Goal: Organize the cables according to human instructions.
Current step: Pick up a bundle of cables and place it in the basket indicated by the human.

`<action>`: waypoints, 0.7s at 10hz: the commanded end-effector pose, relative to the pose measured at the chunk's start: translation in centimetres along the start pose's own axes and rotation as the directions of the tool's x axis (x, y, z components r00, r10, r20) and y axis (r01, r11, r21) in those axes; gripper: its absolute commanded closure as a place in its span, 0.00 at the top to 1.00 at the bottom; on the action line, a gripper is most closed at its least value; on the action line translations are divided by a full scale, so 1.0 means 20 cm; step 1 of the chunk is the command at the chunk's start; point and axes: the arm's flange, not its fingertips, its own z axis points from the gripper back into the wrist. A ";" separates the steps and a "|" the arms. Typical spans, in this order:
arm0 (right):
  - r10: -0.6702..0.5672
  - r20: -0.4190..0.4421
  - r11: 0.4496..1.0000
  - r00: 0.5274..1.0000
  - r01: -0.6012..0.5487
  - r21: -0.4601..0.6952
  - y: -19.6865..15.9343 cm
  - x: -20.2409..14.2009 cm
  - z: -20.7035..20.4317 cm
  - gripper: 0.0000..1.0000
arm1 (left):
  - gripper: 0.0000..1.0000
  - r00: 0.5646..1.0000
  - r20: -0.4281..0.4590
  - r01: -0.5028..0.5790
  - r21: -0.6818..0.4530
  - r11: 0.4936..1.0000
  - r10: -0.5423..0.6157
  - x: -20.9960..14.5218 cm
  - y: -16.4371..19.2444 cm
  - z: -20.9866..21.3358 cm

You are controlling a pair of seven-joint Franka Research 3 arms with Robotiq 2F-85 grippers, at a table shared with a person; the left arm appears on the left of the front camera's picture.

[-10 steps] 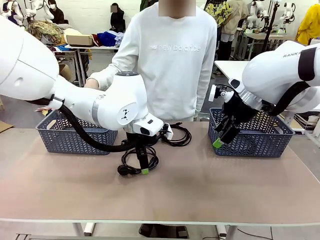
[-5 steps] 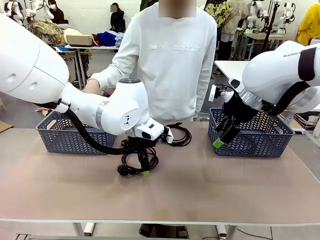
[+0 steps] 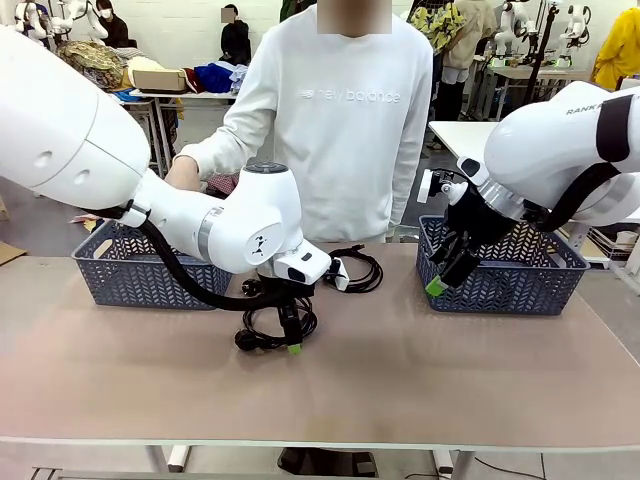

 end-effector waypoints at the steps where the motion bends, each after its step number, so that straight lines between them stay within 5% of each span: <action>1: -0.004 0.003 1.000 1.000 0.004 -0.003 0.00 0.00 0.01 1.00 | 1.00 1.000 -0.017 -0.014 0.021 1.000 0.014 0.02 0.02 -0.03; 6: -0.004 0.003 1.000 1.000 0.004 -0.003 0.00 0.00 0.01 1.00 | 1.00 1.000 -0.012 -0.015 0.008 1.000 0.016 0.03 0.03 -0.05; 7: -0.004 0.003 1.000 1.000 0.004 -0.003 0.00 0.00 0.01 1.00 | 0.83 1.000 -0.013 -0.020 0.006 1.000 0.020 0.03 0.04 -0.05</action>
